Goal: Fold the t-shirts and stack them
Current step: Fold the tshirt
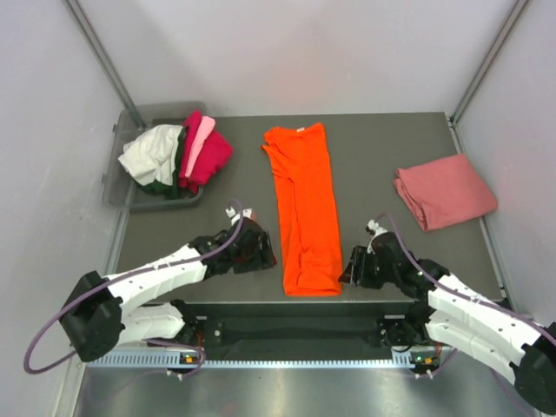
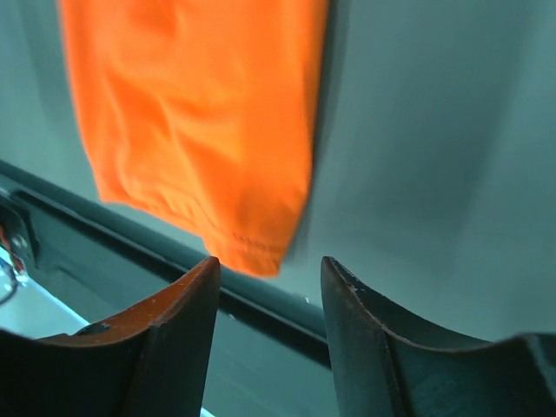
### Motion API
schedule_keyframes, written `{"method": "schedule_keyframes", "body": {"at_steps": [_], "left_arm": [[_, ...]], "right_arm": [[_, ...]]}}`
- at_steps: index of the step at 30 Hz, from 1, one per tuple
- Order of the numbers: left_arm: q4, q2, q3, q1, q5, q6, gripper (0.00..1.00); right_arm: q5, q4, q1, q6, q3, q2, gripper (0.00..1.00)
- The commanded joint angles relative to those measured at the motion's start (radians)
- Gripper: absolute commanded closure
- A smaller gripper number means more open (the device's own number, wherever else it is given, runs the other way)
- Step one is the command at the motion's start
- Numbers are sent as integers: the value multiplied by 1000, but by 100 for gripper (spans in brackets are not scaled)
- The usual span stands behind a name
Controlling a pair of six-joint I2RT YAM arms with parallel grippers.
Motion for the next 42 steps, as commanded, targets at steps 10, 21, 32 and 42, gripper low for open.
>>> {"method": "schedule_keyframes", "body": {"at_steps": [10, 21, 32, 42], "left_arm": [[250, 43, -105, -212, -76, -282, 37], [309, 143, -105, -235, -62, -322, 51], [344, 197, -119, -306, -53, -397, 61], [336, 195, -163, -350, -79, -489, 100]], "right_arm": [[73, 113, 129, 115, -24, 110, 48], [90, 81, 137, 91, 24, 158, 100], [110, -31, 147, 97, -30, 23, 100], [153, -83, 151, 123, -45, -27, 100]]}}
